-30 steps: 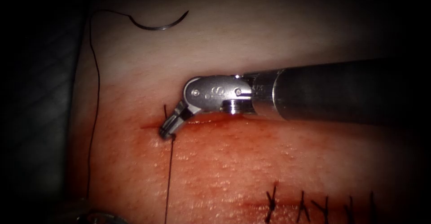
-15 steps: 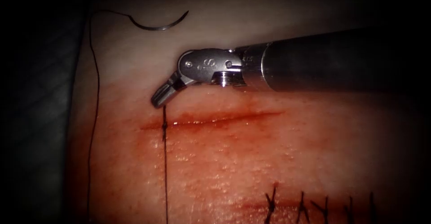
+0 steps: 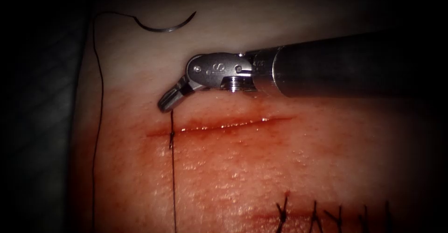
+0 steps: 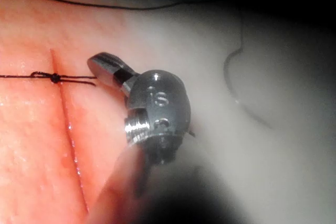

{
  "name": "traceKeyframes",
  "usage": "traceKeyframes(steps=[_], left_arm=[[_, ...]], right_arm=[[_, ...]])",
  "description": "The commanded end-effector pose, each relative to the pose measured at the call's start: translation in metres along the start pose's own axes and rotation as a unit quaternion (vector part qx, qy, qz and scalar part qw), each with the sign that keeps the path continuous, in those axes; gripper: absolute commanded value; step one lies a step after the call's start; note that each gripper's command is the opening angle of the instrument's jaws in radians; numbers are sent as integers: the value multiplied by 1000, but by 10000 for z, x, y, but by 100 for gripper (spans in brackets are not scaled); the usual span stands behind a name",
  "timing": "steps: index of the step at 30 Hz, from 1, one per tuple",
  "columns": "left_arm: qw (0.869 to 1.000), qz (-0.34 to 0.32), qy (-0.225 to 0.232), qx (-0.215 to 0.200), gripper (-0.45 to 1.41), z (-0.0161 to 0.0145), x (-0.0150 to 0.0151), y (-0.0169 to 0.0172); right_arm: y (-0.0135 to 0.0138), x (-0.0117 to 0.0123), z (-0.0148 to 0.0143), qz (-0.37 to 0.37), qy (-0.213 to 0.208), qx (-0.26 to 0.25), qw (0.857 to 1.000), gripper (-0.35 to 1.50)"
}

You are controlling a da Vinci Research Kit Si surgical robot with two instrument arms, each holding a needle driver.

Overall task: Wound Closure
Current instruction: Pull the right gripper up and the left down to tighten the knot, then wrap the long suture end once around the right gripper counter-clockwise.

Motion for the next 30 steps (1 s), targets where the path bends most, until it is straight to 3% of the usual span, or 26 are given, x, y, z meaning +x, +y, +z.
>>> traceKeyframes(steps=[1,9,18,21,22,23,24,26,30], left_arm=[[1000,1,1,-2,-45,8,-10,2],[1000,-12,0,-28,-45,16,-26,16],[1000,-13,3,-28,-45,13,-19,10],[1000,-11,0,-16,-45,6,-2,1],[1000,-2,0,-9,-45,1,10,-6],[1000,4,-1,-4,-45,-1,18,-11],[1000,10,-1,-1,-45,-3,24,-14],[1000,22,-3,6,-45,-6,37,-21],[998,65,-12,23,-45,-19,91,-46]], right_arm=[[13,-4,6,2,-4,-8,1000,-35],[35,-18,-1,0,-27,-51,998,-35],[16,-4,4,0,-8,-41,999,-35],[1,8,12,-3,20,-43,999,-35],[-4,14,15,-2,40,-52,998,36],[-7,19,15,-1,49,-56,997,71],[-9,23,14,1,54,-60,997,95],[-12,31,11,4,62,-65,996,118],[-16,50,-15,3,83,-95,992,128]])
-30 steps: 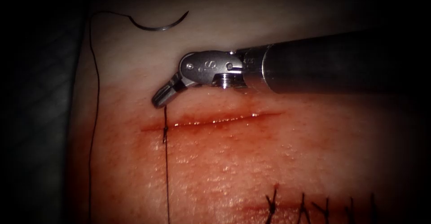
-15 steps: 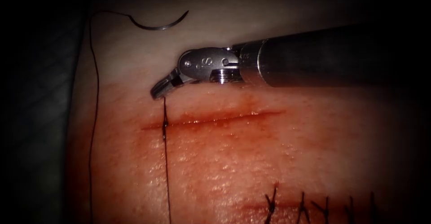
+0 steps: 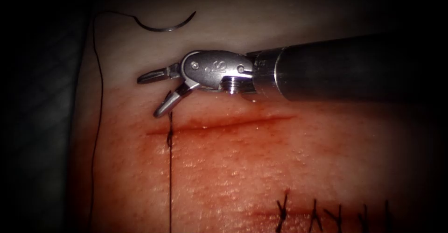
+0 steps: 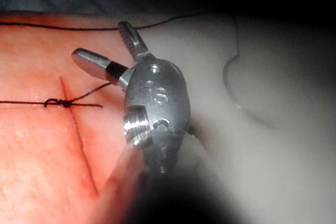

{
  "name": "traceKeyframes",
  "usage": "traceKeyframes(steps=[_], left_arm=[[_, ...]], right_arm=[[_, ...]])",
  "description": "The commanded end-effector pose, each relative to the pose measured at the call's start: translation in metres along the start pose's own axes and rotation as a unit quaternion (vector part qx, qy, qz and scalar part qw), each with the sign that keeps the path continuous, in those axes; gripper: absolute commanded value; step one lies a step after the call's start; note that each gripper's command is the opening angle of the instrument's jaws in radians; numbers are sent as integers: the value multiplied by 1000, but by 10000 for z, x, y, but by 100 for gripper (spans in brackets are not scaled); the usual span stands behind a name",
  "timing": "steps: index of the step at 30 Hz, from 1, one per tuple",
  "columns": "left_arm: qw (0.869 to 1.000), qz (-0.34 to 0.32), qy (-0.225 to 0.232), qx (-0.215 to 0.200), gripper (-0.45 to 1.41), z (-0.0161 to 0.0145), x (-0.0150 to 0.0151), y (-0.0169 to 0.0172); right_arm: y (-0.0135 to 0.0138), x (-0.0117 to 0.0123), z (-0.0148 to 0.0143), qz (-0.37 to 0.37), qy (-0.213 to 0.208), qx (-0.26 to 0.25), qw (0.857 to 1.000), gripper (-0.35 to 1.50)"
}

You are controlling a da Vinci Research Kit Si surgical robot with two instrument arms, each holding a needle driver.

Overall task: Wound Closure
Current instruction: Wrap the long suture end once around the right gripper counter-clockwise.

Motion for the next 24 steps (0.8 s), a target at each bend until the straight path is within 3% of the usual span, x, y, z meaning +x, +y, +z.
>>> traceKeyframes(steps=[1,5,8,13,14,15,16,18,24], left_arm=[[1000,7,1,1,-45,4,0,-5],[999,32,-5,15,-45,-9,26,-36],[998,49,-14,28,-45,-22,32,-60],[997,65,-20,37,-45,-35,30,-98],[997,70,-20,36,-45,-37,29,-106],[997,71,-18,36,-45,-38,28,-110],[996,76,-16,35,-45,-42,26,-119],[996,77,-14,36,-45,-51,23,-130],[995,91,-7,36,-45,-77,14,-155]], right_arm=[[9,5,-6,-11,5,-18,1000,130],[3,13,-21,-22,7,-60,998,138],[-18,9,-25,-26,7,-71,997,133],[-41,-2,-24,-37,13,-53,998,79],[-47,-6,-21,-41,18,-46,998,56],[-48,-7,-19,-43,19,-43,998,44],[-51,-11,-15,-49,24,-36,998,11],[-53,-16,-8,-46,34,-22,998,-33],[-61,-38,19,-39,38,29,998,-35]])
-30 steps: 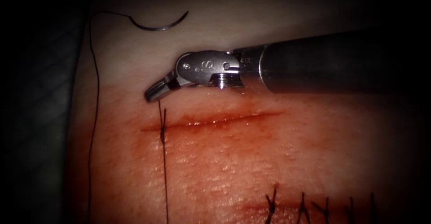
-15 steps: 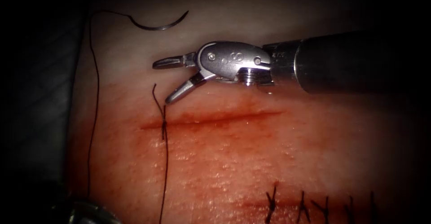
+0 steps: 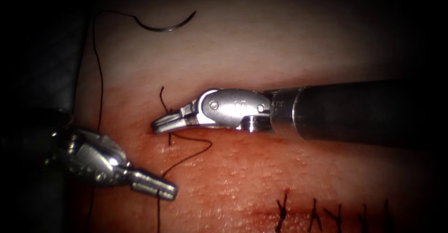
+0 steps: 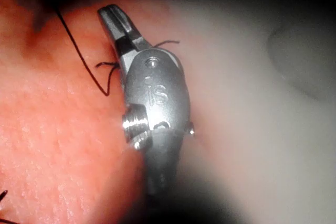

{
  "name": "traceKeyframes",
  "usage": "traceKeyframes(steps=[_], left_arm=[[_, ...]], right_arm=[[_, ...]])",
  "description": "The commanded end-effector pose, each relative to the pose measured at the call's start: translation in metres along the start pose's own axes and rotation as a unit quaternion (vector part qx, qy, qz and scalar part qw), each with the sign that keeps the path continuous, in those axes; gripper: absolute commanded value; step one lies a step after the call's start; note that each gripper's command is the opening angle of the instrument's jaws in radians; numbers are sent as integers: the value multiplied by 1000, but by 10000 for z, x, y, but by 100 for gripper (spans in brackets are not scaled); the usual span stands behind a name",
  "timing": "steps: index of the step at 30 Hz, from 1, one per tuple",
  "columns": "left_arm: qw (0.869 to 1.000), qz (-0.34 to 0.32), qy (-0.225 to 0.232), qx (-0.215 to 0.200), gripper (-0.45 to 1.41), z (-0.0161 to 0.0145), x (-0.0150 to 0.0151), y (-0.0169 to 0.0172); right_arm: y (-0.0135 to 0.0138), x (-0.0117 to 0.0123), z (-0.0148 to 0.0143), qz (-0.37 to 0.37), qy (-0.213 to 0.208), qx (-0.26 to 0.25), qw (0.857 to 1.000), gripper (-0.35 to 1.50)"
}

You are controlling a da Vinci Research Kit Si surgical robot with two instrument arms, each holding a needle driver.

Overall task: Wound Closure
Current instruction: Wrap the long suture end once around the right gripper counter-clockwise.

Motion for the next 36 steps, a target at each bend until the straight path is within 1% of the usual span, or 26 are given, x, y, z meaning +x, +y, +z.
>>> traceKeyframes(steps=[1,3,6,7,10,11,12,13,15,16,17,18,20,23,25,27,30,33,35,36], left_arm=[[1000,3,1,-1,-45,2,-8,-4],[1000,13,-2,1,-45,-7,-12,-11],[1000,16,-17,8,-45,-23,-20,-22],[1000,14,-21,19,-45,-32,-27,-27],[999,9,-31,33,-45,-45,-45,-33],[999,7,-39,37,-45,-49,-57,-35],[998,7,-43,38,-45,-51,-62,-36],[998,5,-52,44,-45,-56,-74,-38],[997,3,-60,47,-45,-60,-85,-39],[996,1,-73,51,-45,-65,-99,-39],[996,1,-75,51,-45,-66,-102,-38],[995,2,-82,53,-45,-68,-112,-36],[995,4,-88,54,-45,-69,-123,-31],[994,-7,-95,56,-45,-68,-139,-19],[994,-9,-97,57,-45,-66,-144,-14],[993,-14,-101,55,-45,-64,-150,-7],[993,-15,-100,54,-45,-63,-155,0],[994,-20,-97,53,-45,-59,-158,8],[994,-22,-93,52,-45,-53,-160,14],[994,-21,-92,52,-45,-50,-161,16]], right_arm=[[2,-9,12,0,0,10,1000,-35],[2,-13,15,8,10,26,1000,-35],[0,-12,14,11,17,51,999,-35],[-2,-11,14,15,22,65,998,-35],[-6,-9,14,17,34,88,995,-35],[-7,-8,13,20,37,96,994,-35],[-8,-8,13,22,42,98,994,-35],[-9,-8,12,26,54,98,993,-35],[-9,-8,10,28,62,96,993,-35],[-10,-8,8,32,70,93,993,-35],[-11,-8,6,35,75,91,992,-35],[-11,-7,2,39,90,83,992,-35],[-10,-5,-2,47,99,69,992,-35],[-12,-3,-10,63,124,41,989,-35],[-12,-3,-13,67,132,29,989,-35],[-11,-1,-18,76,147,2,986,-35],[-8,2,-23,82,162,-22,983,-35],[-7,2,-25,91,156,-53,982,-35],[-10,-1,-21,108,130,-99,981,-35],[-11,-2,-19,115,122,-113,979,-35]])
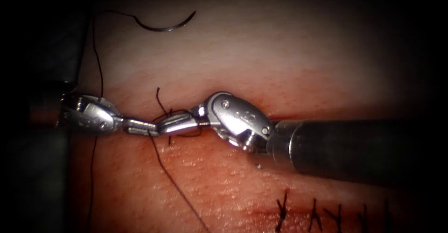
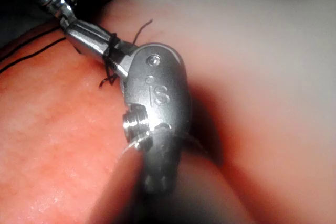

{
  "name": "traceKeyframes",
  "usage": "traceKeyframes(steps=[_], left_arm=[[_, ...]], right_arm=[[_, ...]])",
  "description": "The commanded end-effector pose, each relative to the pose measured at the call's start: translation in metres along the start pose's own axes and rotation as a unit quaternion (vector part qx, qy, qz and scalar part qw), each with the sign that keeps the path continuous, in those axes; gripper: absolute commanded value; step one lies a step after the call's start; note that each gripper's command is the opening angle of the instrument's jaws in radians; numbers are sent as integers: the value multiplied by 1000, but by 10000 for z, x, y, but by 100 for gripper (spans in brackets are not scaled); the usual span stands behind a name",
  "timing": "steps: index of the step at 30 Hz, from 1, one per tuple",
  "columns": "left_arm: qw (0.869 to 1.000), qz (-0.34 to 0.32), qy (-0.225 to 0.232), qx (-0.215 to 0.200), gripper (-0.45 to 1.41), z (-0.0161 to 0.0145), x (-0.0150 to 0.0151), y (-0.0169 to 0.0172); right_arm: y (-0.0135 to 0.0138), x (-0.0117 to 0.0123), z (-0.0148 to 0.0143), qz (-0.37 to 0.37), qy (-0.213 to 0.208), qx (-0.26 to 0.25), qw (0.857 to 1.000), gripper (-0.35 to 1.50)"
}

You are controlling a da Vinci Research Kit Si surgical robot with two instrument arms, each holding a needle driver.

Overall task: Wound Closure
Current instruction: With the right tool grasp the short suture end.

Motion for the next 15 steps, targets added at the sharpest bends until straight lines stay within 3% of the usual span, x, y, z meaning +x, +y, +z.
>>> traceKeyframes(steps=[1,7,11,12,14,15], left_arm=[[1000,1,1,1,-45,11,-5,3],[1000,0,8,-5,-45,25,-4,17],[1000,0,9,-9,-45,34,-1,23],[1000,0,10,-10,-45,36,1,24],[1000,0,11,-10,-45,38,5,24],[1000,-1,11,-10,-45,38,6,24]], right_arm=[[-2,-10,7,13,-13,-27,999,-35],[-5,-17,6,120,-38,-150,981,-35],[-9,-17,8,126,-43,-206,969,47],[-11,-16,8,133,-44,-225,964,37],[-10,-16,9,155,-38,-255,954,59],[-9,-15,9,162,-34,-264,950,61]])
